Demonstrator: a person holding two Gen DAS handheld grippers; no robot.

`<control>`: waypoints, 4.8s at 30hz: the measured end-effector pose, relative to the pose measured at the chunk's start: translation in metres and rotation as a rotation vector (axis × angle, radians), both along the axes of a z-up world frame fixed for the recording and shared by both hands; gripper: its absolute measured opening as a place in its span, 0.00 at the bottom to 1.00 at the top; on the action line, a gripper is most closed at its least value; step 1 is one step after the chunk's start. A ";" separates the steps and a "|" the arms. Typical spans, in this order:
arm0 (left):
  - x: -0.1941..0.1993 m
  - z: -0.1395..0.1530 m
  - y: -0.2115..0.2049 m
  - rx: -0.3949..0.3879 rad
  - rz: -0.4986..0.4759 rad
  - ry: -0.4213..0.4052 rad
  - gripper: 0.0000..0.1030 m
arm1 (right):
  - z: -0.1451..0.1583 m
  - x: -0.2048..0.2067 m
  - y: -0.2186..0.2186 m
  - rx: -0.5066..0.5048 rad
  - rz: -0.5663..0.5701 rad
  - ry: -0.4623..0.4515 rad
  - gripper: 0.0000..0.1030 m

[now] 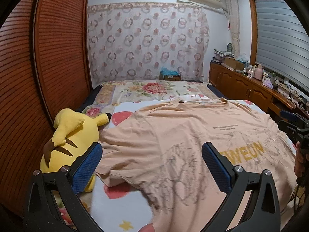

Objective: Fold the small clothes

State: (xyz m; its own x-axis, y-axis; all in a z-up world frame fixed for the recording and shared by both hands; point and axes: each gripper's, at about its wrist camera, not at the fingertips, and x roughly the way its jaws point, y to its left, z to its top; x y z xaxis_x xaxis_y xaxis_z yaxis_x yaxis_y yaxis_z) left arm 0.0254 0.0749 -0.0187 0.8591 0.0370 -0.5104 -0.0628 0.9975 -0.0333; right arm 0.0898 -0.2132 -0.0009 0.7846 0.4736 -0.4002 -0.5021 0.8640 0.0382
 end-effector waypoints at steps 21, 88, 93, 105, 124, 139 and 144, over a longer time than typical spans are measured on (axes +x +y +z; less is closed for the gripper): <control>0.062 -0.072 0.103 -0.246 0.087 0.287 0.62 | 0.009 0.122 0.031 -0.108 0.165 0.165 1.00; 0.078 -0.017 0.064 -0.075 0.073 0.136 0.82 | -0.012 0.145 0.187 -0.157 0.519 0.247 0.54; 0.073 -0.021 0.075 -0.091 0.101 0.127 0.82 | -0.036 0.142 0.238 -0.252 0.591 0.259 0.45; 0.078 -0.028 0.064 -0.102 0.056 0.140 0.82 | -0.036 0.156 0.240 -0.277 0.524 0.240 0.04; 0.096 -0.042 0.028 -0.071 -0.040 0.204 0.82 | -0.043 0.165 0.196 -0.258 0.271 0.302 0.28; 0.128 -0.055 -0.017 0.009 -0.143 0.292 0.82 | -0.026 0.133 0.095 -0.139 0.104 0.237 0.40; 0.143 -0.060 -0.037 0.037 -0.206 0.318 0.82 | -0.038 0.126 0.003 -0.118 -0.107 0.250 0.58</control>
